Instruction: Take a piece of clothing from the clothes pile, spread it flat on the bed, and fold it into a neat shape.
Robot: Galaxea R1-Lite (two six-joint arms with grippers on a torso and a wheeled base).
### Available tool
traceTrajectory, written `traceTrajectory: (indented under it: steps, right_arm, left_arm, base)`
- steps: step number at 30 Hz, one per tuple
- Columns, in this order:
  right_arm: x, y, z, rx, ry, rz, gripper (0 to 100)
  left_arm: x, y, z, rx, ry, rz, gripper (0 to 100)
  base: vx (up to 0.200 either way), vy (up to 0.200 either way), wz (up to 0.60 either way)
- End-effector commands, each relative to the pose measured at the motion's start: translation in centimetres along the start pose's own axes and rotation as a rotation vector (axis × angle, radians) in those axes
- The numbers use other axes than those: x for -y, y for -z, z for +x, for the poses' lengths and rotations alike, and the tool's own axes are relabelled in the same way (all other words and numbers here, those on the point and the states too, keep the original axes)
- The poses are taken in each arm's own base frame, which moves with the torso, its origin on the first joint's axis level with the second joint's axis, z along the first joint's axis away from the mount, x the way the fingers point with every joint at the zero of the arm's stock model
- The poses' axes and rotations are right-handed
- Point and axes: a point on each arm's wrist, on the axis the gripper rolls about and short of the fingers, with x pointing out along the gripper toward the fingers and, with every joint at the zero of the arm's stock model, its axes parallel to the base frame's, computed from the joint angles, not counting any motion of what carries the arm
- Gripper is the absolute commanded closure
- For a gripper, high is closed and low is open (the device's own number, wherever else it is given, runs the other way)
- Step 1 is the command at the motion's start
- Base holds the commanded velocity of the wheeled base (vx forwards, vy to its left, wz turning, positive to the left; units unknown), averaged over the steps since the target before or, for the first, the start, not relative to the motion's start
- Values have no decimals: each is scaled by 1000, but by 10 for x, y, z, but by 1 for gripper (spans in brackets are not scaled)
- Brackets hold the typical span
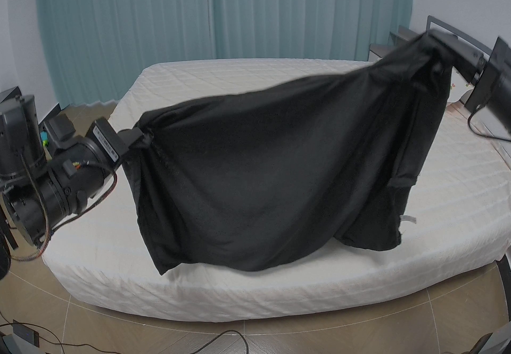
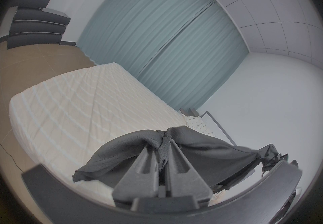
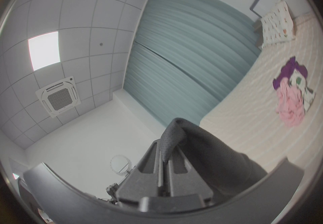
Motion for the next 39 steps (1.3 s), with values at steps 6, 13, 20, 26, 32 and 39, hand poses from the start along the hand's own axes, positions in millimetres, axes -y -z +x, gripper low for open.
traceTrajectory:
  steps: [6, 13, 20, 26, 32, 39]
  right_arm:
    - [-27, -95, 39, 142, 57, -88, 100]
    - [31, -89, 71, 95, 180, -56, 100]
    - [87, -76, 103, 51, 259, -28, 100]
    - [154, -44, 129, -10, 325, -9, 100]
    - [190, -19, 133, -56, 384, 23, 100]
    - [239, 19, 143, -51, 460, 23, 100]
  left_arm:
    - [39, -49, 11, 40, -8, -3, 100]
    - [21, -36, 53, -10, -107, 5, 100]
    - [6, -29, 85, -59, -145, -51, 100]
    - [-26, -18, 121, -176, -168, -100, 100]
    - [-48, -8, 159, -188, -214, -118, 100]
    - [-76, 10, 214, -194, -255, -123, 100]
  base:
    - [0, 0, 0]
    - [0, 0, 0]
    - [171, 0, 0]
    - [200, 0, 0]
    - [200, 0, 0]
    - [200, 0, 0]
